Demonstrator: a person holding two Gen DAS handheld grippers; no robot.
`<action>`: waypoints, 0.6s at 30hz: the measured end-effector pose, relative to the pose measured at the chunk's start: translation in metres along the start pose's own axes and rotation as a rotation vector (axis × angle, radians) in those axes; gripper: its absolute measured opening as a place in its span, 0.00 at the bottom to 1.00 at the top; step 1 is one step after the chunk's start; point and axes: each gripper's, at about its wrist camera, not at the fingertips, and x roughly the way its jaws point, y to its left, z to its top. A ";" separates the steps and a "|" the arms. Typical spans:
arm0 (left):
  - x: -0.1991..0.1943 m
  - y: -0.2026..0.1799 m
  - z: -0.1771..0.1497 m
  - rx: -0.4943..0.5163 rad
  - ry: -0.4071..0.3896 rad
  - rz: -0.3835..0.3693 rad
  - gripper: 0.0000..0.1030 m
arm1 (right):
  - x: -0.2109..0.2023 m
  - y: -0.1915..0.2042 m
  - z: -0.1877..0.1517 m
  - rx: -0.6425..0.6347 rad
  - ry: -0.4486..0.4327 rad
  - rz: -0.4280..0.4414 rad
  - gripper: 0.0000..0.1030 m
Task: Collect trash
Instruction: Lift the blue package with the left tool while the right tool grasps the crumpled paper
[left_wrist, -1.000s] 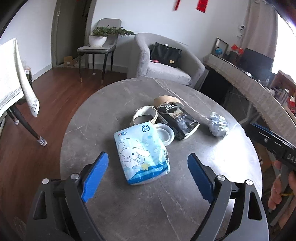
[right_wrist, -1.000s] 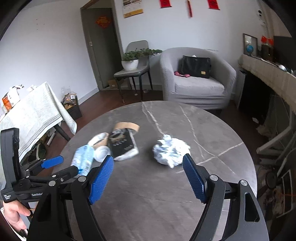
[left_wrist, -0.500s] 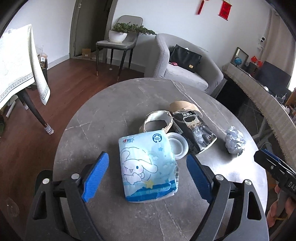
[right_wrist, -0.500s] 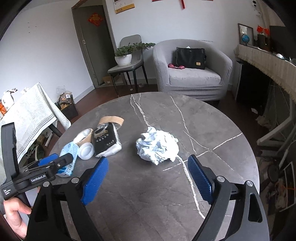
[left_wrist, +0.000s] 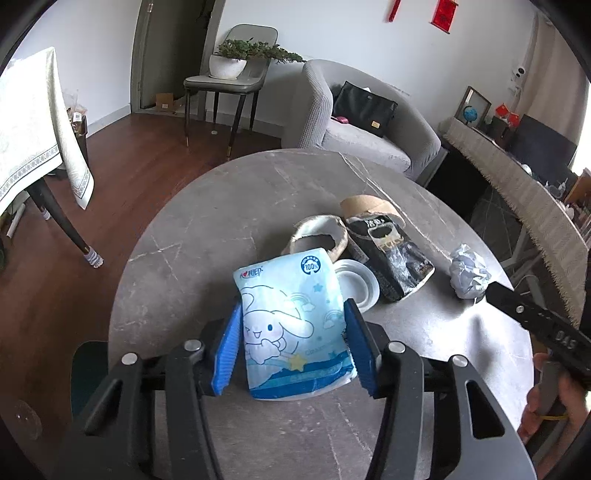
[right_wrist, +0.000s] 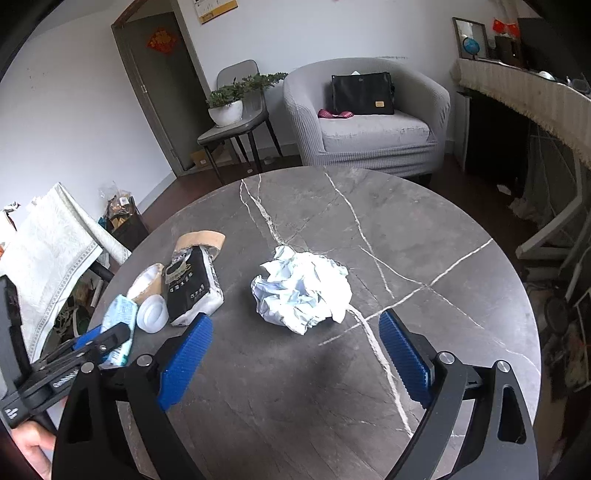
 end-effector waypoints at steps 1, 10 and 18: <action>-0.001 0.002 0.001 0.001 -0.003 -0.004 0.54 | 0.001 0.001 0.000 0.000 0.001 -0.002 0.90; -0.013 0.004 0.002 0.070 -0.033 0.010 0.54 | 0.020 0.016 0.004 -0.027 0.029 -0.064 0.90; -0.025 0.033 0.009 0.078 -0.046 0.012 0.54 | 0.038 0.022 0.005 -0.020 0.049 -0.150 0.79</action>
